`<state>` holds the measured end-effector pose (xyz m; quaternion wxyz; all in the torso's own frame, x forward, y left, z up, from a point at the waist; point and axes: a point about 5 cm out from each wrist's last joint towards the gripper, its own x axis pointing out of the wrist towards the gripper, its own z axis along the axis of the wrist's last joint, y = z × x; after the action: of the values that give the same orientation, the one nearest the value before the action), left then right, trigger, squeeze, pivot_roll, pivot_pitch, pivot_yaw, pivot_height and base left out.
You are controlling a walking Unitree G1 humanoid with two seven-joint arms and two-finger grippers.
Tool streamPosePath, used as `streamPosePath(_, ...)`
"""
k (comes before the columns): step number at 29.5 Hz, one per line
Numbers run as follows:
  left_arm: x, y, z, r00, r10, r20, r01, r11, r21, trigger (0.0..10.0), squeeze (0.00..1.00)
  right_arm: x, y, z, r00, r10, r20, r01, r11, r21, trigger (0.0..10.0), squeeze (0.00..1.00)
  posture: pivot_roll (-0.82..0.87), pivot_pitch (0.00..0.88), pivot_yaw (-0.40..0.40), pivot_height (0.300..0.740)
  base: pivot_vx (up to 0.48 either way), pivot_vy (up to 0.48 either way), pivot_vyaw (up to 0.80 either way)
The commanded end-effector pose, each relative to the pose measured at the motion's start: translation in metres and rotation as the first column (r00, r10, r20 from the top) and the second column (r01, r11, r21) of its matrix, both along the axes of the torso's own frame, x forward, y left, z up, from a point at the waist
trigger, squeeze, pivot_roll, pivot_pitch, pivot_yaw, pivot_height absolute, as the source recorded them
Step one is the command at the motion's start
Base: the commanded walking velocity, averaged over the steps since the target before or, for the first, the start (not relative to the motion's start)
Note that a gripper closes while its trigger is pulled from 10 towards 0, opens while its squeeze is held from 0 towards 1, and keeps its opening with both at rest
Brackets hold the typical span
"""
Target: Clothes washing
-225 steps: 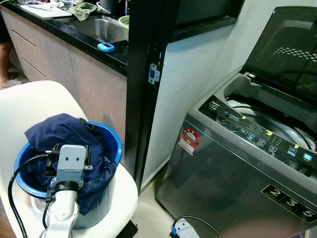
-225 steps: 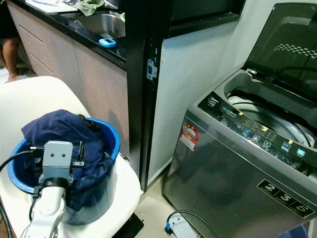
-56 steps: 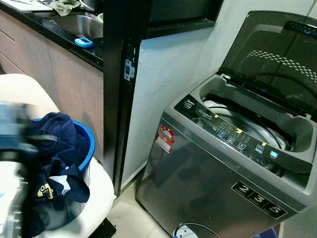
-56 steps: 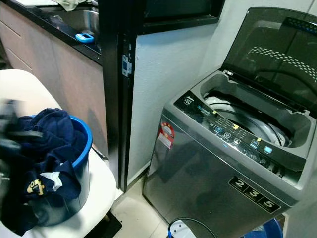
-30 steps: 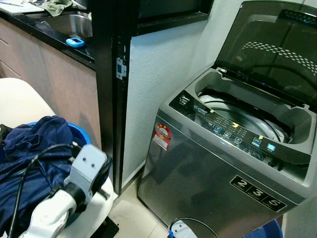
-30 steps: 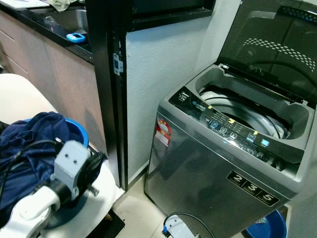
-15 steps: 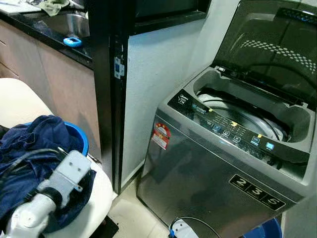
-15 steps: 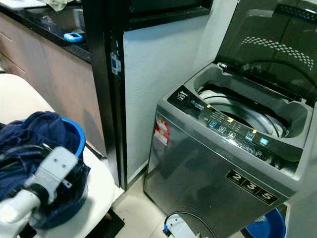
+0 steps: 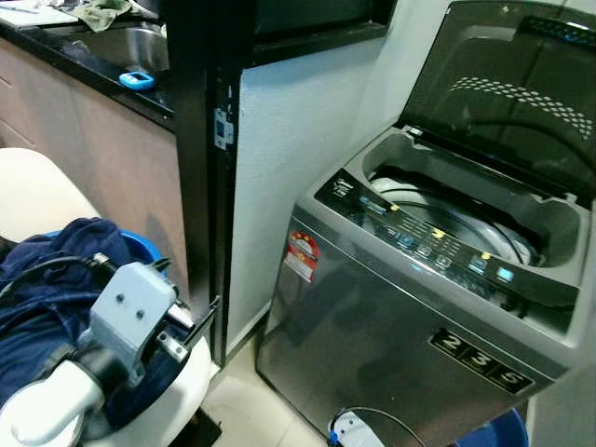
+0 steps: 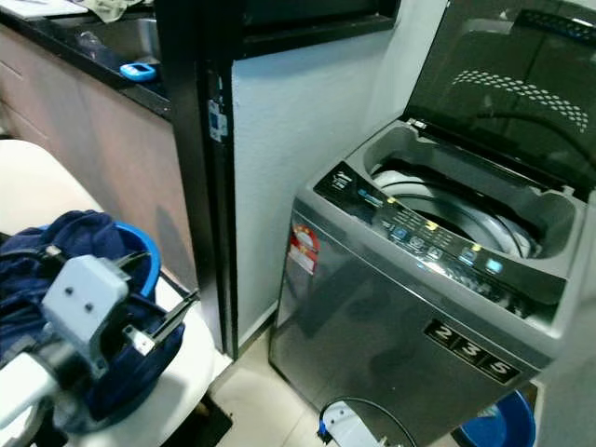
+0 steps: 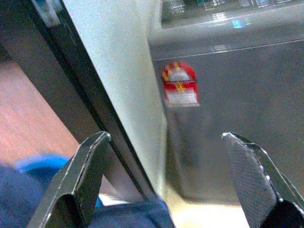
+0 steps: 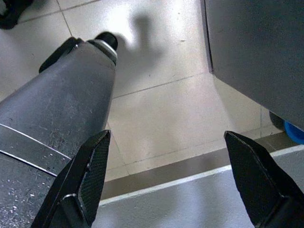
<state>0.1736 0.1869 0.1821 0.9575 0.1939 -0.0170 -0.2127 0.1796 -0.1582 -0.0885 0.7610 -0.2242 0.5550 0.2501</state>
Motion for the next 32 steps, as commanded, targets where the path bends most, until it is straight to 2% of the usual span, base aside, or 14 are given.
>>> streamPosePath(1, -0.006, 0.007, -0.001, 0.999, 0.049, -0.011, -0.049, 0.999, -0.001, 10.0, 0.0, -0.001, -0.003, 0.0, 1.0, -0.011, -0.005, 0.011, 1.0, 0.0, 10.0, 0.0, 0.32, 0.0, -0.159, 0.74, 0.0, 0.0, 0.0)
streamPosePath(3, -0.006, 0.007, -0.001, 0.999, 0.049, -0.011, -0.049, 0.999, -0.001, 10.0, 0.0, -0.001, -0.003, 0.0, 1.0, -0.011, -0.005, 0.011, 1.0, 0.0, 10.0, 0.0, 0.32, 0.0, -0.159, 0.74, 0.0, 0.0, 0.0)
streamPosePath(4, -0.009, 0.024, -0.007, 0.984, 0.178, -0.014, -0.178, 0.984, 0.009, 10.0, 0.0, -0.001, -0.003, 0.0, 1.0, -0.011, -0.006, 0.011, 1.0, -0.001, 10.0, 0.0, 0.32, 0.0, -0.159, 0.74, 0.0, 0.0, 0.0)
streamPosePath(7, -0.009, 0.024, -0.007, 0.984, 0.178, -0.014, -0.178, 0.984, 0.009, 10.0, 0.0, -0.001, -0.003, 0.0, 1.0, -0.011, -0.006, 0.011, 1.0, -0.001, 10.0, 0.0, 0.32, 0.0, -0.159, 0.74, 0.0, 0.0, 0.0)
streamPosePath(9, -0.017, 0.072, -0.021, 0.871, 0.491, 0.021, -0.491, 0.869, 0.05, 10.0, 0.0, -0.001, -0.004, 0.0, 1.0, -0.002, -0.008, 0.002, 1.0, -0.004, 10.0, 0.0, 0.33, 0.0, -0.169, 0.74, 0.0, 0.0, 0.0)
streamPosePath(10, -0.02, 0.086, -0.024, 0.818, 0.573, 0.045, -0.575, 0.816, 0.061, 10.0, 0.0, -0.001, -0.004, 0.0, 1.0, 0.002, -0.009, -0.002, 1.0, -0.006, 10.0, 0.0, 0.34, 0.0, -0.173, 0.74, 0.0, 0.0, 0.0)
streamPosePath(13, -0.021, 0.094, -0.025, 0.784, 0.616, 0.07, -0.62, 0.783, 0.05, 10.0, 0.0, -0.001, -0.004, 0.0, 1.0, 0.005, -0.009, -0.005, 1.0, -0.006, 10.0, 0.0, 0.34, 0.0, -0.173, 0.74, 0.0, 0.0, 0.0)
streamPosePath(15, -0.021, 0.106, -0.025, 0.722, 0.684, 0.103, -0.69, 0.722, 0.053, 10.0, 0.0, 0.0, -0.004, 0.0, 1.0, 0.007, -0.007, -0.007, 1.0, -0.006, 10.0, 0.0, 0.33, 0.0, -0.173, 0.74, 0.0, 0.0, 0.0)
streamPosePath(16, -0.021, 0.106, -0.025, 0.722, 0.684, 0.103, -0.69, 0.722, 0.053, 10.0, 0.0, 0.0, -0.004, 0.0, 1.0, 0.007, -0.007, -0.007, 1.0, -0.006, 10.0, 0.0, 0.33, 0.0, -0.173, 0.74, 0.0, 0.0, 0.0)
streamPosePath(19, -0.021, 0.118, -0.03, 0.665, 0.74, 0.104, -0.746, 0.665, 0.035, 10.0, 0.0, 0.0, -0.004, 0.0, 1.0, 0.003, -0.006, -0.003, 1.0, -0.007, 10.0, 0.0, 0.32, 0.0, -0.175, 0.74, 0.0, 0.0, 0.0)
streamPosePath(22, -0.019, 0.121, -0.033, 0.657, 0.747, 0.1, -0.751, 0.66, 0.003, 10.0, 0.0, -0.001, -0.004, 0.0, 1.0, 0.002, -0.007, -0.002, 1.0, -0.009, 10.0, 0.0, 0.32, 0.0, -0.175, 0.74, 0.0, 0.0, 0.0)
streamPosePath(27, -0.002, 0.108, -0.026, 0.73, 0.669, 0.142, -0.658, 0.743, -0.124, 10.0, 0.0, -0.001, -0.004, 0.0, 1.0, 0.0, -0.009, -0.001, 1.0, -0.011, 10.0, 0.0, 0.32, 0.0, -0.175, 0.74, 0.0, 0.0, 0.0)
streamPosePath(29, -0.002, 0.108, -0.026, 0.73, 0.669, 0.142, -0.658, 0.743, -0.124, 10.0, 0.0, -0.001, -0.004, 0.0, 1.0, 0.0, -0.009, -0.001, 1.0, -0.011, 10.0, 0.0, 0.32, 0.0, -0.175, 0.74, 0.0, 0.0, 0.0)
streamPosePath(32, 0.007, 0.102, -0.02, 0.755, 0.626, 0.196, -0.603, 0.78, -0.169, 10.0, 0.0, 0.0, -0.002, 0.0, 1.0, -0.004, -0.006, 0.004, 1.0, -0.007, 10.0, 0.0, 0.31, 0.0, -0.172, 0.74, 0.0, 0.0, 0.0)
